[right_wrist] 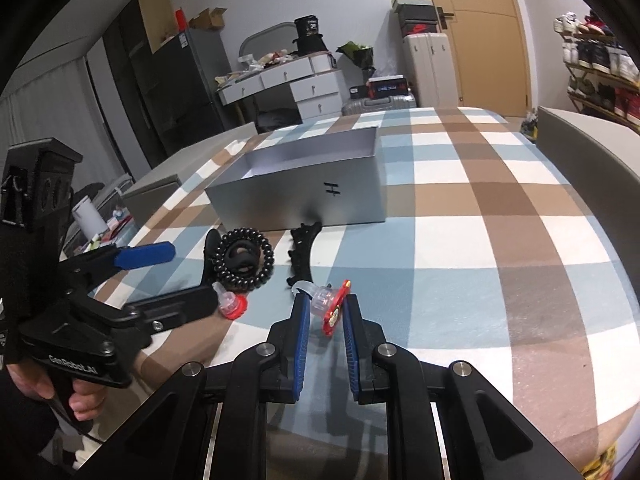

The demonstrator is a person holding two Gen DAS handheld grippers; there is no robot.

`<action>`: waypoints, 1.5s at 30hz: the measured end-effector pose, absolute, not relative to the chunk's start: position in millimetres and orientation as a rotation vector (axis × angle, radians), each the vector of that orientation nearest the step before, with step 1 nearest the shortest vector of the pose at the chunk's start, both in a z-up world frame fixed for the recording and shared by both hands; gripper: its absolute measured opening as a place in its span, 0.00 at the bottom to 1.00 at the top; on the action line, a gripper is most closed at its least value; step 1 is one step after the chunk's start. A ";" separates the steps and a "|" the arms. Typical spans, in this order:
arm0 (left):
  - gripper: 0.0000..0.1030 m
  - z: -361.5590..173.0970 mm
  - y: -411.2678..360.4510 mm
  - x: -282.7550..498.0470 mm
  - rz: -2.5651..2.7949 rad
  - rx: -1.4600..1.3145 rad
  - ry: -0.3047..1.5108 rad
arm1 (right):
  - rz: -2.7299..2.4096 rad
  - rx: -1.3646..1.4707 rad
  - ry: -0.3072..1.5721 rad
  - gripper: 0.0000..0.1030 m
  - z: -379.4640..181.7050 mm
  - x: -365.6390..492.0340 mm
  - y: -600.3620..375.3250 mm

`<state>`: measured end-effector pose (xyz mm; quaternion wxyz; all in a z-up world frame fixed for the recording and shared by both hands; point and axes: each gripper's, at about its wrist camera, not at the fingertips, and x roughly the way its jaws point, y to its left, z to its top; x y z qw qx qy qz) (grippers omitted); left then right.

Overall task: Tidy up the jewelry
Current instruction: 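Grasp another red-capped item with the left gripper while the right gripper carries its item toward the box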

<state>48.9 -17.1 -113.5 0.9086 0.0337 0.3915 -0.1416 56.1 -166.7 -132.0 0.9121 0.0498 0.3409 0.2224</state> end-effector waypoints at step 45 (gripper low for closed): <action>0.14 -95.5 -23.2 47.4 -0.334 0.108 0.825 | 0.524 0.146 0.682 0.15 -121.4 53.0 -163.6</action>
